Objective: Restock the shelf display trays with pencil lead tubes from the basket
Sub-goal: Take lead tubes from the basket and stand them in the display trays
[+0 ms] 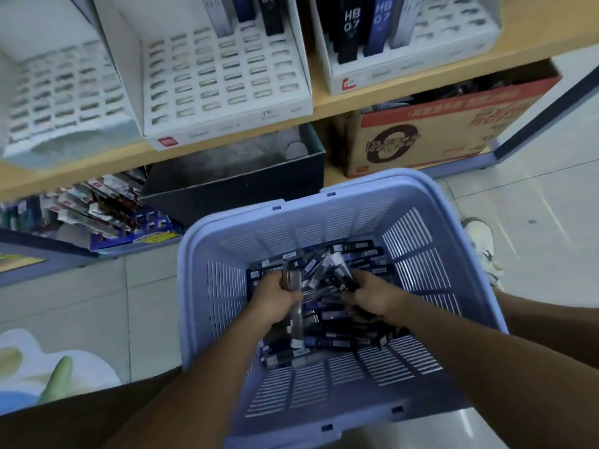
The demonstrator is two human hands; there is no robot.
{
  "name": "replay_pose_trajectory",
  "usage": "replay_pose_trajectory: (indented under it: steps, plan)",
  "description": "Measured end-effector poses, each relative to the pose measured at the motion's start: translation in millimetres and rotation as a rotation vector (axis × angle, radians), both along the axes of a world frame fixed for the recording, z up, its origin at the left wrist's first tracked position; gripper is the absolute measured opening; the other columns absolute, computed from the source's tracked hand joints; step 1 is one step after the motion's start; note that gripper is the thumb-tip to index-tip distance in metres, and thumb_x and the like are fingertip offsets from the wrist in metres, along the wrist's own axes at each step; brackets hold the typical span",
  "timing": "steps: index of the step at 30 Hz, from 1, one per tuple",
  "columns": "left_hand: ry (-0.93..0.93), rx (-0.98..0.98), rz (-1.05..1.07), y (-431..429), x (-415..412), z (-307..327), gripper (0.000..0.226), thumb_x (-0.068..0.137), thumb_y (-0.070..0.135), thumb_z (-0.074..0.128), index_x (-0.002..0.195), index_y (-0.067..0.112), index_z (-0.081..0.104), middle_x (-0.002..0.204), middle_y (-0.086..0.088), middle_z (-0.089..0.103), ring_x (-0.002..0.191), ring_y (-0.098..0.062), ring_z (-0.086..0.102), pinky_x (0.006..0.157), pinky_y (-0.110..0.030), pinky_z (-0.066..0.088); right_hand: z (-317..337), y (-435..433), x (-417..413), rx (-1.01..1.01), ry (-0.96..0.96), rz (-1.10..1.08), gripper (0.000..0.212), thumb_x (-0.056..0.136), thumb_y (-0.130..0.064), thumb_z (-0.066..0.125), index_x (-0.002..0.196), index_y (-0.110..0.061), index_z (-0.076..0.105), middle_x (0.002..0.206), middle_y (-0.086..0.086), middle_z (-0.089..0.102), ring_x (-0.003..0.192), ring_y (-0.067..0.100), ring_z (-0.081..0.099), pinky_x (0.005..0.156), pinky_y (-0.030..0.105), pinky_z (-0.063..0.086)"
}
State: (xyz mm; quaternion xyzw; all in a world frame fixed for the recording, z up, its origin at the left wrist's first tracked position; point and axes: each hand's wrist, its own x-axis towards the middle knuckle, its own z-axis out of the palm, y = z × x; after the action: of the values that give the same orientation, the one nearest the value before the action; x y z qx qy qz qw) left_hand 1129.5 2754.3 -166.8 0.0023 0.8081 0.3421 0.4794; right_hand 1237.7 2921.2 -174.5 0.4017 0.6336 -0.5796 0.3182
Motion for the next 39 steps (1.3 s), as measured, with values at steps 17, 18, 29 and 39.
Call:
replay_pose_trajectory:
  steps: [17,18,29,39]
  plan:
    - [-0.056,0.440,0.336,35.9,1.7,157.4,0.021,0.088,0.022,0.068,0.101,0.006,0.067,0.088,-0.010,0.074,0.079,-0.025,0.071,0.066,-0.033,0.058,158.0,-13.9,-3.1,-0.337,0.466,-0.279,0.026,0.078,-0.017,0.078,0.098,-0.002,0.071,0.095,0.022,0.073,0.081,0.032,0.069,0.077,0.043,0.059]
    - [-0.018,0.437,0.317,36.5,1.1,165.6,0.021,0.091,0.025,0.064,0.098,0.005,0.066,0.082,-0.009,0.073,0.073,-0.026,0.069,0.063,-0.033,0.057,166.9,-13.3,-2.9,-0.333,0.494,-0.289,0.018,0.081,-0.013,0.075,0.095,-0.002,0.071,0.089,0.017,0.073,0.073,0.026,0.069,0.067,0.035,0.058]
    - [0.625,0.180,-0.677,15.2,-11.3,257.4,0.029,0.097,0.043,0.045,0.124,0.033,0.051,0.078,0.004,0.061,0.072,-0.015,0.058,0.069,-0.031,0.048,225.7,-8.9,-4.4,-0.398,0.610,-0.715,0.021,0.087,-0.022,0.072,0.079,-0.014,0.055,0.064,0.000,0.048,0.047,0.009,0.039,0.040,0.019,0.033]
    - [0.909,-0.059,-1.163,-5.2,-42.6,317.6,0.028,0.093,0.049,0.051,0.120,0.047,0.051,0.099,0.015,0.063,0.088,-0.008,0.055,0.076,-0.033,0.047,245.1,-32.6,-19.9,-0.242,0.761,-0.514,0.017,0.084,-0.016,0.073,0.089,-0.006,0.062,0.070,0.003,0.060,0.048,0.015,0.045,0.037,0.022,0.031]
